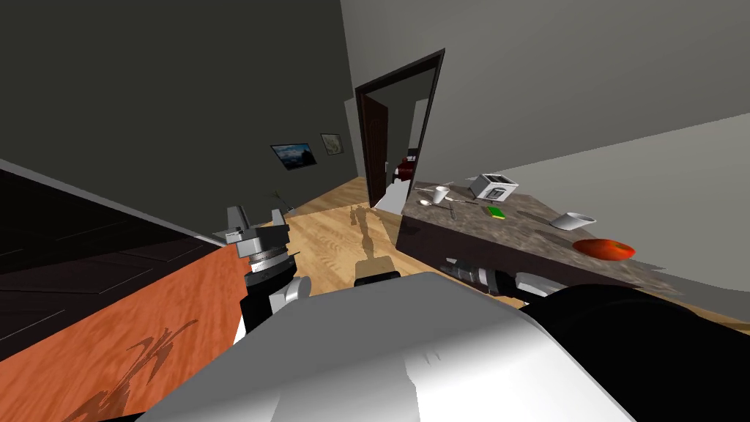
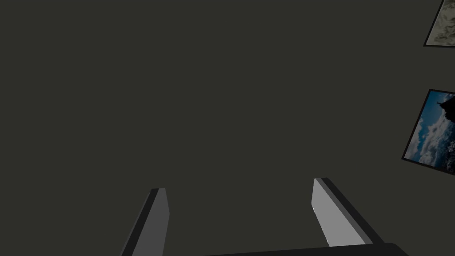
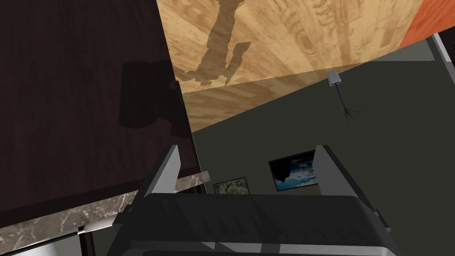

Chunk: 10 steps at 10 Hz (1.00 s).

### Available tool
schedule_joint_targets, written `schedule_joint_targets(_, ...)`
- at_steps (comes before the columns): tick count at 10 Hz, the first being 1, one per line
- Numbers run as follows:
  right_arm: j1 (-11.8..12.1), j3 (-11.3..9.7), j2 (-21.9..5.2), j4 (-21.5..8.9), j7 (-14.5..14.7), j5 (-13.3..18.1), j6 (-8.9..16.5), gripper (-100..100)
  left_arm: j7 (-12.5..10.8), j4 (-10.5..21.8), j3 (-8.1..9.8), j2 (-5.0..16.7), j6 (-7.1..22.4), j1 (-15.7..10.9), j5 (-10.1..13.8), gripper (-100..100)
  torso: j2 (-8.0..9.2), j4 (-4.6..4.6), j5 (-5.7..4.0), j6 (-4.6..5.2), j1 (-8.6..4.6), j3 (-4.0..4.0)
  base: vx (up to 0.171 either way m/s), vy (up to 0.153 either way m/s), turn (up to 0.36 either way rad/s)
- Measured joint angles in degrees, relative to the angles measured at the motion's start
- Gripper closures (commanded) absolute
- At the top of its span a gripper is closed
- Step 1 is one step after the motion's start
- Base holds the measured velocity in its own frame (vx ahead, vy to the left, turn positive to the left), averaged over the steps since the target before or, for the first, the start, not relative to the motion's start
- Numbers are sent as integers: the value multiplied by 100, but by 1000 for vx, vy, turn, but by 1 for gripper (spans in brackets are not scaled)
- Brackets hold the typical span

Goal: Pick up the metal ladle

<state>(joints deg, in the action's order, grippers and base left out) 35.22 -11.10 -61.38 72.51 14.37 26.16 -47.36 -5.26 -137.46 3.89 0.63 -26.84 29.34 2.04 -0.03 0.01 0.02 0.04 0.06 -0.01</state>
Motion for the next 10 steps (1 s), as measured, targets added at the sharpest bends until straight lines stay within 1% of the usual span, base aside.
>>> schedule_joint_targets(1, -102, -59, -105, -354, 100, 93, -115, -100, 0, 0, 0, 0, 0, 0, 0, 0, -4, 0, 1, -4, -1, -2, 35, 42, 60)
schedule_joint_targets(2, -80, -70, -213, -431, 134, 139, -106, -100, 0, 0, 0, 0, 0, 0, 0, 0, -5, -1, 1, -1, 1, -3, 59, 76, 102)
schedule_joint_targets(3, -5, -82, -349, -544, 197, 226, -30, -100, 0, 0, 0, 0, 0, 0, 0, 0, -12, -2, 3, -3, 12, -6, 47, 68, 49)
schedule_joint_targets(4, -59, -119, -469, -662, 205, 285, 4, -100, 0, 0, 0, 0, 0, 0, 0, 0, -11, -2, 3, -2, 11, -7, 64, 56, 118)
schedule_joint_targets(5, -62, -129, -648, -858, 244, 354, -34, -100, 0, 0, 0, 0, 0, 0, 0, 0, -17, -3, 4, -4, 8, -9, 136, 78, 142)
schedule_joint_targets(6, -42, -165, -823, -962, 307, 471, 19, -100, 0, 0, 0, 0, 0, 1, 0, 0, -38, -7, 4, -5, 14, -21, 117, 52, 46)
schedule_joint_targets(7, -2, -130, -949, -1204, 415, 492, -54, -100, 0, 0, 0, 0, 0, 1, 0, 0, -36, -8, 4, 0, 7, -21, 106, 32, 83)
schedule_joint_targets(8, -82, -190, -1106, -1443, 471, 595, -79, -100, 0, 0, 0, 0, 0, 1, 0, 0, -36, -8, 1, -5, 1, -21, 161, 37, 143)
schedule_joint_targets(9, -62, -208, -1331, -1587, 494, 686, -31, -100, 0, 0, 0, 0, 0, 1, 0, 0, -51, -11, 2, -6, 1, -29, 129, 20, 75)
schedule_joint_targets(10, -124, -246, -1380, -1769, 555, 757, -25, -100, 0, 0, 0, 0, 0, 1, 0, 0, -44, -10, -2, -2, -4, -26, 117, 21, 95)
